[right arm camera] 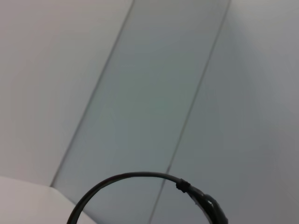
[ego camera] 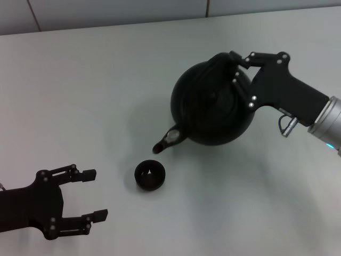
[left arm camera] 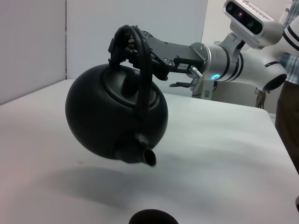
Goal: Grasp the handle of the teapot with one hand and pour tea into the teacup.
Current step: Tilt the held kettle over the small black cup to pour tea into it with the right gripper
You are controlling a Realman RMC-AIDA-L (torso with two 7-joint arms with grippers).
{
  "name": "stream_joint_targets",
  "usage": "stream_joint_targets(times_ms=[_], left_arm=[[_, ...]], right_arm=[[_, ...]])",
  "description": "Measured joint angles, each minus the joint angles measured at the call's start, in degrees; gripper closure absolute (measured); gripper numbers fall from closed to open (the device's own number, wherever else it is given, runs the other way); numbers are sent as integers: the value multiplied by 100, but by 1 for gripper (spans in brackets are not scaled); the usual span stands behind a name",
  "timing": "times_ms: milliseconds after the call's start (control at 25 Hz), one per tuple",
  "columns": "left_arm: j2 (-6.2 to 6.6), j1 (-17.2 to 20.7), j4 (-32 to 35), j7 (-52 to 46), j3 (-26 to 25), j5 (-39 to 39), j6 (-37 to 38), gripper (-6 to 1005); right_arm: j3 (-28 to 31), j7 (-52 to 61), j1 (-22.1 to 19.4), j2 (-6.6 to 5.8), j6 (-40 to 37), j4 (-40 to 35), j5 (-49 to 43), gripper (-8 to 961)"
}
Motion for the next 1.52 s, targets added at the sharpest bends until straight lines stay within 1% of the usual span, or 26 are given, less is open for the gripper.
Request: stream_joint_targets(times_ms=[40, 280, 440, 560, 880, 1040, 1520], left_arm=[[-3, -3, 1, 0, 0, 0, -1, 186], [-10, -6, -16, 0, 0, 0, -25, 186], [-30, -2, -8, -1, 0, 0, -28, 186], [-39, -9, -6, -1, -3, -1, -30, 186], [-75, 5, -13, -22, -20, -1, -45, 186], [-87, 0, -20, -38, -27, -1, -73, 186], [-114, -7, -20, -49, -26, -13, -181, 186]], right_arm=[[-116, -7, 10, 0, -1, -5, 0, 846], [-212, -66, 28, -4, 8, -68, 0, 845], [-450, -70, 29, -2, 27, -250, 0, 845], [-497, -71, 25, 4, 29, -290, 0, 846], [-530, -77, 72, 0, -11, -456, 0, 848], [-531, -274, 126, 5, -21, -516, 1, 849], [-548, -354, 226, 4, -113, -522, 9, 852]])
